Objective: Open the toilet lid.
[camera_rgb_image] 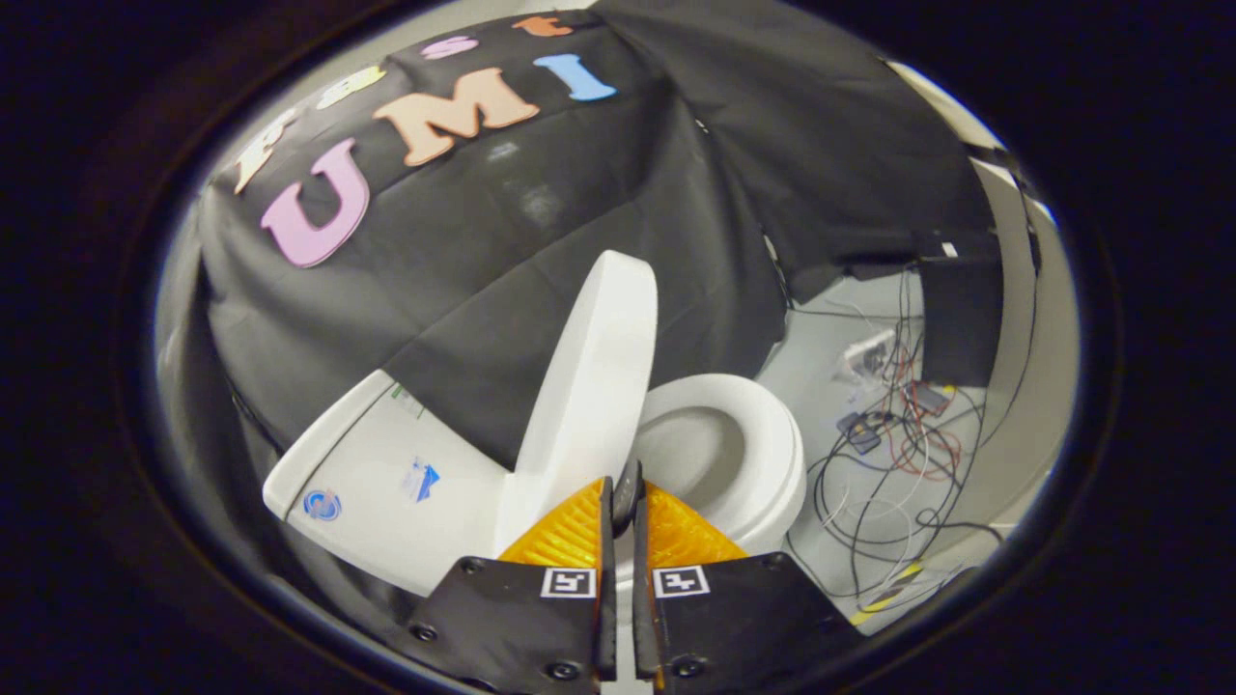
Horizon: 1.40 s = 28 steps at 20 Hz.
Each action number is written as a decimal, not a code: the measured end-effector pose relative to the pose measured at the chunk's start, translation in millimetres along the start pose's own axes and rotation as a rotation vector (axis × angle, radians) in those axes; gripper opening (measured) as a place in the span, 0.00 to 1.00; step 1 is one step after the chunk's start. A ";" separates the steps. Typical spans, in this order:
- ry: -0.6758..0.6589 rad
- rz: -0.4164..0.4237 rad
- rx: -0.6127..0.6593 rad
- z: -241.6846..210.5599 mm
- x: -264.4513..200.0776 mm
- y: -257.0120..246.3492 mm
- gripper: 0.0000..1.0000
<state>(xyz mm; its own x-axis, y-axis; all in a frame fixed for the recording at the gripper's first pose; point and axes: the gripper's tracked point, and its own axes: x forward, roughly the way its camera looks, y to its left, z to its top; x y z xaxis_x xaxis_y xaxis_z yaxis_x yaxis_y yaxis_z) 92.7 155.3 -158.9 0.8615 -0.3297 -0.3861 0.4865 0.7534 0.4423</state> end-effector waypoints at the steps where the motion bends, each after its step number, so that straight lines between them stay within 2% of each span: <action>1: -0.005 0.011 -0.033 3.0 -3.0 7.1 0.08; 4: -0.012 0.033 -0.141 11.4 -9.0 26.2 0.10; 12: -0.023 0.069 -0.315 24.7 -16.6 70.3 0.10; 18: -0.086 0.149 -0.304 34.8 -20.8 113.7 0.10; 22: -0.097 0.215 -0.359 37.1 -21.2 141.4 0.10; 28: -0.114 0.352 -0.380 34.8 -27.3 185.3 0.10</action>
<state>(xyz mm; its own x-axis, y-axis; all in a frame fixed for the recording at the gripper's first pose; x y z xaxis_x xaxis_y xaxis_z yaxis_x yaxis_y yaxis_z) 164.4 284.1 -38.3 0.9839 -0.0633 -0.1670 0.0961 0.9757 0.1968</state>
